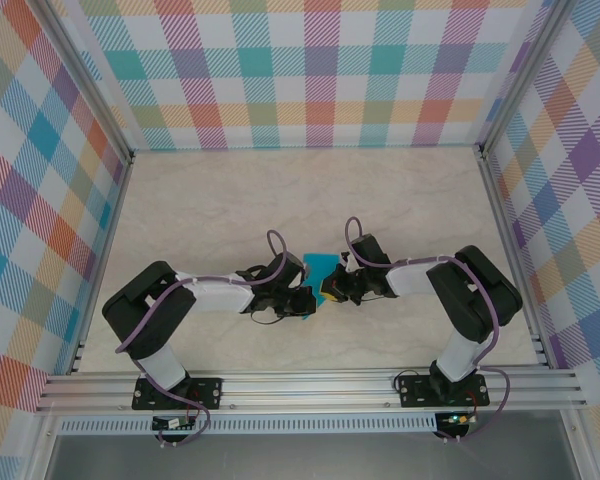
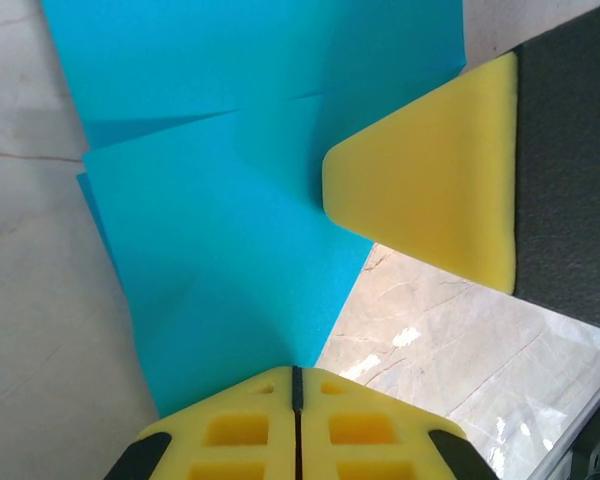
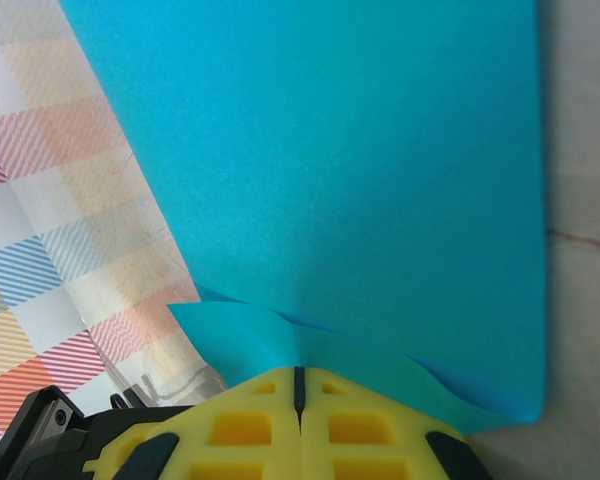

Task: Fold a paper plane with a square sheet of paper (pick it up from the middle)
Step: Third fold the triangle at the center of the table.

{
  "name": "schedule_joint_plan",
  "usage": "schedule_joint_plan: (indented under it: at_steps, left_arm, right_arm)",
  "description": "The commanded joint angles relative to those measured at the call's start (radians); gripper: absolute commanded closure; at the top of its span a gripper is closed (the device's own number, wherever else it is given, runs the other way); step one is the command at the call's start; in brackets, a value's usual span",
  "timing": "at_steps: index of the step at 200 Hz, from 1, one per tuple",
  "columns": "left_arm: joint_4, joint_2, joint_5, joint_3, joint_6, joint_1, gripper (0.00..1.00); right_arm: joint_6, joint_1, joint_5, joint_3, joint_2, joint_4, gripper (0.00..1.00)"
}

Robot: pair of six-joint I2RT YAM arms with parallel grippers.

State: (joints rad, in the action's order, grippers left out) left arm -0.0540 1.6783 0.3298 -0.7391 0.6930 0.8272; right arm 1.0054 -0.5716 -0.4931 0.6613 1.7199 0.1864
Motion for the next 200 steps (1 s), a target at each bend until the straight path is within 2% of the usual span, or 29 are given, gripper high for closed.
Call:
schedule_joint_plan:
  at_steps: [1,200]
  left_arm:
    - [0.057,-0.002,0.034,0.057,0.02,-0.009,0.92]
    - [-0.028,0.005,0.086,0.121,0.041,-0.008,0.91]
  right_arm:
    - [-0.012,0.0,0.102,-0.026,0.042,-0.136,1.0]
    - [-0.017,0.0,0.136,-0.042,0.0,-0.185,1.0]
